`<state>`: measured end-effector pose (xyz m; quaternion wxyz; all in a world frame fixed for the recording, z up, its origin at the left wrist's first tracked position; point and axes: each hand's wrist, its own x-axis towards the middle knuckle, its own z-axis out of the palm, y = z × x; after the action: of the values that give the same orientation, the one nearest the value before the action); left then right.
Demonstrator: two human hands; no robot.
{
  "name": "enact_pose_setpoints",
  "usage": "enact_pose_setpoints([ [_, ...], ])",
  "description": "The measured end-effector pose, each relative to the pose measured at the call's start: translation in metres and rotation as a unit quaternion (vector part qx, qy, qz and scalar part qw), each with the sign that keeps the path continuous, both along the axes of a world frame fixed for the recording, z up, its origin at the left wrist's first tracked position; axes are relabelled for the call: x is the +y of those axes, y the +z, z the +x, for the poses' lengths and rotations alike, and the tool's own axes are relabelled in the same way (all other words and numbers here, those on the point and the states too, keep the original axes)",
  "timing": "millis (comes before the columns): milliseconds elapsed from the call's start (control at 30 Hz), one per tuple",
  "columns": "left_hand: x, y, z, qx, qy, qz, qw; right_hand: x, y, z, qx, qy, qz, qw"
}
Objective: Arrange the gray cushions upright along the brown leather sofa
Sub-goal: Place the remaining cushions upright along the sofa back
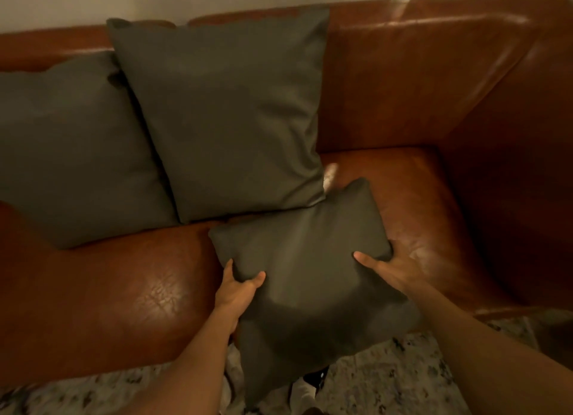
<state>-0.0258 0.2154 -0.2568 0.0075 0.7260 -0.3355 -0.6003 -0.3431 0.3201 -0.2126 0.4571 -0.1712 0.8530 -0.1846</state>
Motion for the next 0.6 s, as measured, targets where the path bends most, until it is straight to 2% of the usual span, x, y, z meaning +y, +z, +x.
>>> enact_pose_setpoints([
  [100, 0.005, 0.012, -0.008, -0.033, -0.041, 0.001, 0.999, 0.012, -0.003, 0.008, 0.014, -0.015, -0.004, 1.0],
  [167, 0.0, 0.02, -0.018, -0.085, -0.1, -0.045, 0.99, 0.018, -0.007, 0.016, 0.038, -0.031, -0.001, 0.999],
  [267, -0.012, 0.035, -0.038, -0.151, -0.204, -0.129, 0.958, 0.031, -0.004, 0.032, 0.095, -0.074, -0.017, 0.993],
  [433, -0.038, 0.044, -0.072, -0.145, -0.359, -0.192, 0.902, 0.063, 0.006, 0.068, 0.161, -0.166, -0.058, 0.971],
  [533, -0.051, 0.048, -0.091, -0.138, -0.438, -0.212, 0.863, 0.079, 0.004, 0.091, 0.144, -0.273, -0.046, 0.95],
  [600, -0.058, 0.047, -0.102, -0.13, -0.477, -0.211, 0.843, 0.085, 0.002, 0.108, 0.092, -0.39, -0.059, 0.914],
])
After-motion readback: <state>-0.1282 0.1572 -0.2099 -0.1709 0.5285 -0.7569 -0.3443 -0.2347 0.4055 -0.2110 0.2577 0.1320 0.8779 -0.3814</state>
